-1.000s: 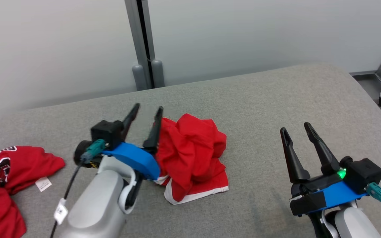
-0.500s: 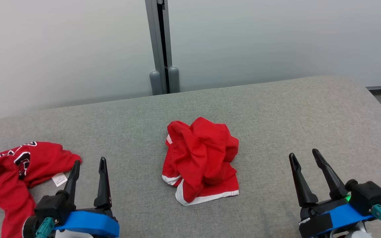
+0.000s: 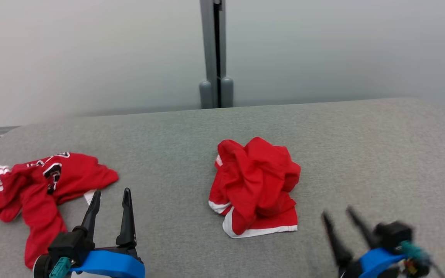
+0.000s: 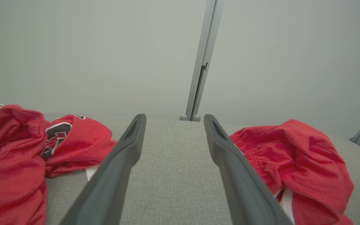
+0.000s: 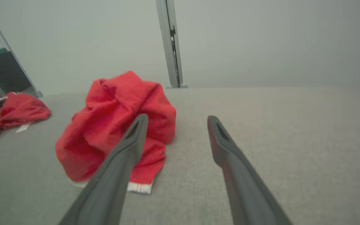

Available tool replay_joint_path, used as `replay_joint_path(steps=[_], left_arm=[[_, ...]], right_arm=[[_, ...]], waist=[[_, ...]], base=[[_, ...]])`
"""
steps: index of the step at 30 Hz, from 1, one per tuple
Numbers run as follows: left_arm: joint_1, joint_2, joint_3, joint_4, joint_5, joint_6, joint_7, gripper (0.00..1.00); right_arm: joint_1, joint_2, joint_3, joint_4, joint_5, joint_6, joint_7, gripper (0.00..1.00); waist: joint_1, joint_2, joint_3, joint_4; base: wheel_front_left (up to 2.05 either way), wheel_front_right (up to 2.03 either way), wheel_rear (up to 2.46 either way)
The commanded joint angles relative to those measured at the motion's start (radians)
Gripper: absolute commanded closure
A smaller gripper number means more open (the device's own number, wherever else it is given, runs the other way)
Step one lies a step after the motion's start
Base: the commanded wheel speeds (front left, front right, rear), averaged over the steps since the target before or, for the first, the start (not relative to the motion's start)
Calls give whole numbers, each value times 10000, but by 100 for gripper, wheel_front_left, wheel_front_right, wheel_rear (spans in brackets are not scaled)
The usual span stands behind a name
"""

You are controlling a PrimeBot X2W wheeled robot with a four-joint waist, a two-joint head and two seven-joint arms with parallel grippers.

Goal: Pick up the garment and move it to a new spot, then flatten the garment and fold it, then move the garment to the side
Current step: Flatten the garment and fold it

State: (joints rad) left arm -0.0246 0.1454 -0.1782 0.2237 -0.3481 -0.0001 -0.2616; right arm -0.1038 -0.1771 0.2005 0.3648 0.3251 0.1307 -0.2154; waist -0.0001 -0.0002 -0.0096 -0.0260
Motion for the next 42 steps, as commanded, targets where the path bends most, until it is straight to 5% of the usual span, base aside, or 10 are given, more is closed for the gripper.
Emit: replay_joint_path(steps=[1,7,16,18,19,20,26,30,37,42], left_arm=[[-138,7,15,53,79,-17,-48,0],[-358,-42,3,271,101,-99,-50,0],[-675,-137,-86,574,90,-131,-49,0],[-729,-87,-45,675,55,-173,-50,0],[-757,-88,-34,725,39,-160,-50,0],[-775,-92,-22,772,28,-168,-50,0],[-595,-119,47,950,-11,-117,-51,0],[-467,-51,95,1021,-68,-143,-49,0],[-388,-101,-71,1229,-158,-181,126,0],[-539,-96,-195,1535,-237,-318,306,0]], right_arm=[[-113,-33,284,423,121,2,247,0],[-1379,-151,1264,3046,1468,1,1536,0],[-2683,-113,2050,5171,2543,1,2649,3],[-2756,-81,2303,5503,2749,2,2995,49],[-2798,-87,2381,5602,2819,2,3027,54],[-2848,-91,2458,5664,2896,4,3031,98],[-2909,-326,2805,5445,3279,1,2822,100],[-2909,-1049,3000,4697,3531,-1,3111,100],[-2789,-2423,2356,4002,3446,1,3696,100],[-2691,-2444,1793,4150,3086,1,3760,100]], waist=[[1,2,81,173],[1,2,189,911],[1,2,645,1647],[1,2,661,1702],[1,2,661,1716],[1,2,656,1720],[1,2,381,1394],[1,2,176,937],[1,2,95,208],[1,2,147,-111]], base=[[0,0,0],[0,0,0],[0,0,0],[0,0,0],[0,0,0],[0,0,0],[0,0,0],[0,0,0],[0,0,0],[0,0,0]])
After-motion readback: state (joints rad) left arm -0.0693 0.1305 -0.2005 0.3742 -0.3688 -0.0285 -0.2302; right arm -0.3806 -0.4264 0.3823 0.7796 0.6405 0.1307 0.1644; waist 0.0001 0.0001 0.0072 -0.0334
